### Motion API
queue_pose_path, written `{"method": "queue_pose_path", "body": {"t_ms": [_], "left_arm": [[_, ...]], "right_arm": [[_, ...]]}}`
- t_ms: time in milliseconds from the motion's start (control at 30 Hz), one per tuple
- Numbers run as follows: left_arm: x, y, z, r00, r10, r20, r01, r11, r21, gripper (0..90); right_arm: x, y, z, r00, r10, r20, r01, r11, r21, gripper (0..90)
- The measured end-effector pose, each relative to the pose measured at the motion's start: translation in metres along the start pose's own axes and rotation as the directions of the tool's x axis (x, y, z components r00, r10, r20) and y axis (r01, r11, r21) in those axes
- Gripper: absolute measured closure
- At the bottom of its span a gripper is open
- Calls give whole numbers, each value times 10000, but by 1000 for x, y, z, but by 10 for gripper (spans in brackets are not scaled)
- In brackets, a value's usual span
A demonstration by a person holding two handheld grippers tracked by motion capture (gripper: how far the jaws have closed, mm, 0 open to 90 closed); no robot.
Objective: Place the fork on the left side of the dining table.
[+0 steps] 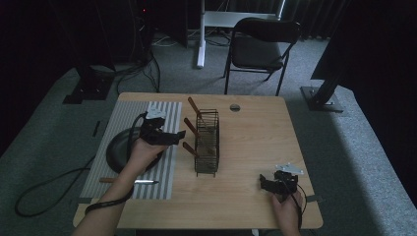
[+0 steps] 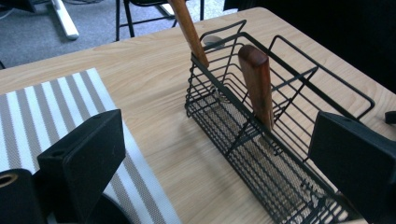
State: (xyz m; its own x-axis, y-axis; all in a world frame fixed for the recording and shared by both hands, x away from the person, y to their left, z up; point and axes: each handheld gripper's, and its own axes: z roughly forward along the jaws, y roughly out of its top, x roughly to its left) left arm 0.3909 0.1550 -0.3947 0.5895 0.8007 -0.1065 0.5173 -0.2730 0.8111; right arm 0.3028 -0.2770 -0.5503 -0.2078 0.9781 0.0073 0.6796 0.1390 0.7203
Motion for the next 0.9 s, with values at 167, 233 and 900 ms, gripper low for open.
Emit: {"method": "queue_pose_path", "body": {"t_ms": [167,233,900], "left_arm": [[-4,6,9,9999,119,72,-119,9999,25,69],[-5,7,13,9999,109,112,-110,9999,124,69],[-6,7,42,9905,-446,1301,418,9988,237,464]], "right_arm": [[0,0,0,10000,-1,0,1,10000,-2,117],[0,0,0,10000,1,-3,-1,10000,0,117],[0,0,0,10000,2,0,-2,10000,0,117]]}}
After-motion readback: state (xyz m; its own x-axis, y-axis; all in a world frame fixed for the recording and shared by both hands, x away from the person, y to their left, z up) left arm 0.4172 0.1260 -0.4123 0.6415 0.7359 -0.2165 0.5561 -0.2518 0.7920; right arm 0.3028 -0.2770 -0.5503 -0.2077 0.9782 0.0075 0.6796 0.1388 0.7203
